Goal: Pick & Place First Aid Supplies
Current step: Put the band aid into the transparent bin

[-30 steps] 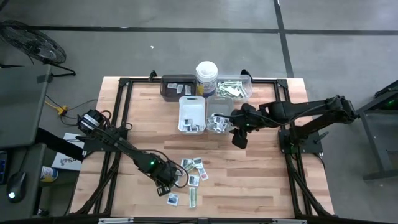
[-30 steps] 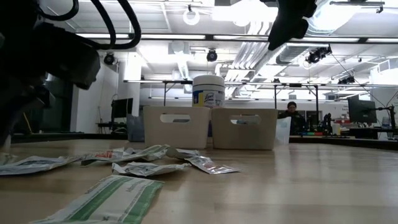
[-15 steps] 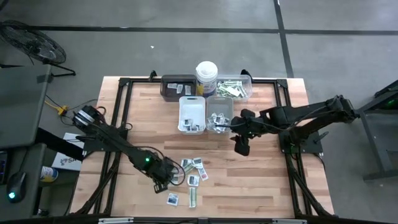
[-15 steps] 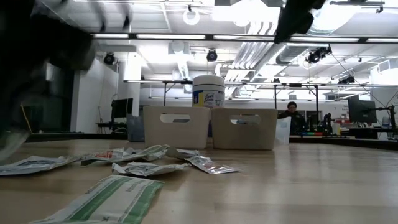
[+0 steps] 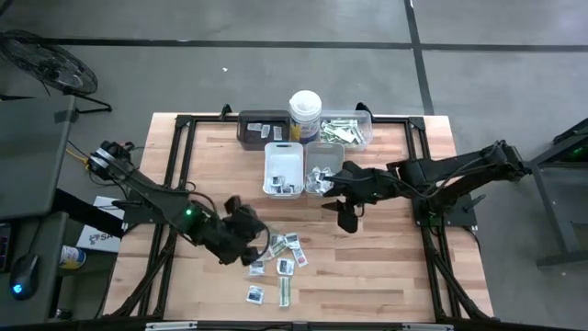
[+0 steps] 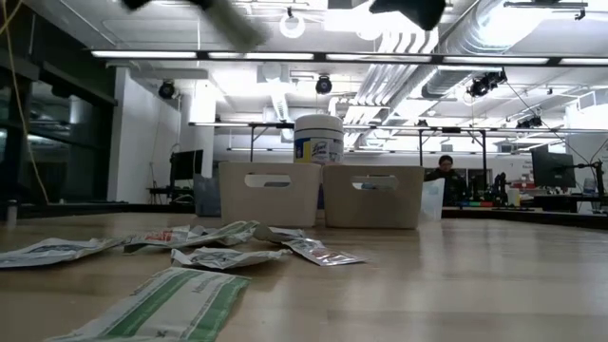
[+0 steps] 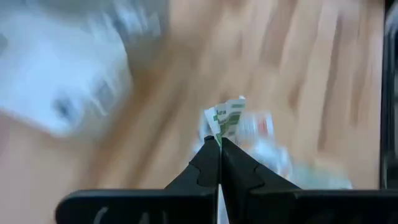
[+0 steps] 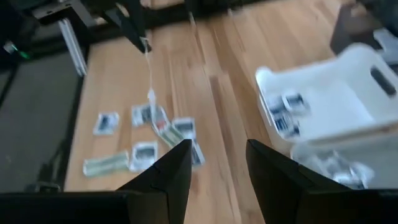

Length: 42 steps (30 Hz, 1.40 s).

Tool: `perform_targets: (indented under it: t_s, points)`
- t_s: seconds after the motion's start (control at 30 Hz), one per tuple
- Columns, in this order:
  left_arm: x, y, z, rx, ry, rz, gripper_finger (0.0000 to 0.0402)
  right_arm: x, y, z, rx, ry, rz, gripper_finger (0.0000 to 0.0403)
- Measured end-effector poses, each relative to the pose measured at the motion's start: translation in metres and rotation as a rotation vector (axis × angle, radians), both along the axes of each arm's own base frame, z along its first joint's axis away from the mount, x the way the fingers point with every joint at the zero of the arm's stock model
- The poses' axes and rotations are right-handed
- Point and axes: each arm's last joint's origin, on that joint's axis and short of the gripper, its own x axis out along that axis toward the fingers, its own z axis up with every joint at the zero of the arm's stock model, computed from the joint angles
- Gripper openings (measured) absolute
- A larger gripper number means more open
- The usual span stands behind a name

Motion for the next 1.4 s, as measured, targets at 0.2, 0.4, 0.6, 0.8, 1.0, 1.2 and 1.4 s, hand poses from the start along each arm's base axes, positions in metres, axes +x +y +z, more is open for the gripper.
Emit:
perform_targets:
  t_s: [0.2, 0.4, 0.6, 0.8, 1.0, 1.2, 1.4]
  points:
    - [0.007, 0.002, 0.034, 0.229, -0.147, 0.041, 0.0000, 0.006, 0.001, 0.009, -0.013, -0.114, 0.026, 0.0147]
    - [0.020, 0.009, 0.052, 0.369, -0.241, 0.044, 0.0000, 0.011, 0.003, 0.018, -0.029, -0.214, 0.086, 0.0147]
    - [0.037, 0.022, 0.066, 0.418, -0.321, 0.001, 0.0000, 0.013, 0.005, 0.024, -0.072, -0.286, 0.144, 0.0147]
    - [0.045, 0.033, 0.072, 0.433, -0.356, -0.022, 0.0000, 0.014, 0.005, 0.027, -0.072, -0.324, 0.153, 0.0147]
    - [0.053, 0.041, 0.080, 0.441, -0.422, -0.063, 0.0000, 0.015, 0.004, 0.028, -0.104, -0.328, 0.123, 0.0147]
    - [0.054, 0.044, 0.081, 0.437, -0.423, -0.085, 0.0000, 0.015, 0.003, 0.028, -0.116, -0.325, 0.106, 0.0107]
    - [0.054, 0.044, 0.081, 0.436, -0.423, -0.089, 0.0000, 0.014, 0.003, 0.027, -0.110, -0.316, 0.103, 0.0010]
